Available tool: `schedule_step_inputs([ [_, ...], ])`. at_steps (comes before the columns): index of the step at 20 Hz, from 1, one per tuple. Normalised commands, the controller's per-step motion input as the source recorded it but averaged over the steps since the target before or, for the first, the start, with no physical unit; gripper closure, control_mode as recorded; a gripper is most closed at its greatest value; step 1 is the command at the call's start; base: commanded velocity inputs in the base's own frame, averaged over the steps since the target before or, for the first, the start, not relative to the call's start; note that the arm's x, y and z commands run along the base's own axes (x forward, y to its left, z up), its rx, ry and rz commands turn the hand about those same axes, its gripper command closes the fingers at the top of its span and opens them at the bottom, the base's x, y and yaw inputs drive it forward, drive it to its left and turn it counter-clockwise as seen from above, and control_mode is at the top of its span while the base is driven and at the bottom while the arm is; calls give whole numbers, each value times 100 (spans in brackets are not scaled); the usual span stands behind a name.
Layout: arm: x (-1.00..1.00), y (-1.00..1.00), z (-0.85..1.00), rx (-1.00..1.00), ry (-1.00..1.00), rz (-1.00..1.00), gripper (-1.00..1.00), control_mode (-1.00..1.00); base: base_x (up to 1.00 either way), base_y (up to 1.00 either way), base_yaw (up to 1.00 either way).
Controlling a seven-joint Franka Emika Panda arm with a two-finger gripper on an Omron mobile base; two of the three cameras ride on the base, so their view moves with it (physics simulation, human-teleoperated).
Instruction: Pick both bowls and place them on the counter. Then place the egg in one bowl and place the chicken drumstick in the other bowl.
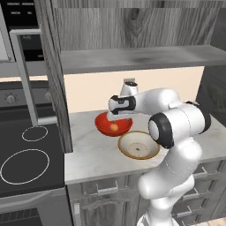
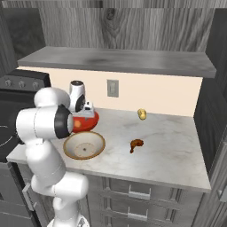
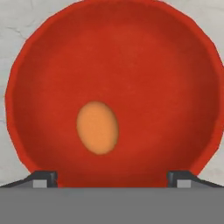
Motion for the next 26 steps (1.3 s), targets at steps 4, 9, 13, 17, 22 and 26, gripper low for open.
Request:
schedule_step_inputs([
  [4,-31,-20,32,6,-17,0,-100,-100,0,0,0],
  [9,-36,-24,31,0,-3,0,-100,-100,0,0,0],
  [13,-38,-31,26,0,-4,0,-100,-100,0,0,0],
  [17,-24,-32,40,0,0,0,-100,-100,0,0,0],
  [22,-34,-41,28,0,-3,0,-100,-100,0,0,0],
  [26,-37,-51,12,0,-2,-3,-100,-100,0,0,0],
])
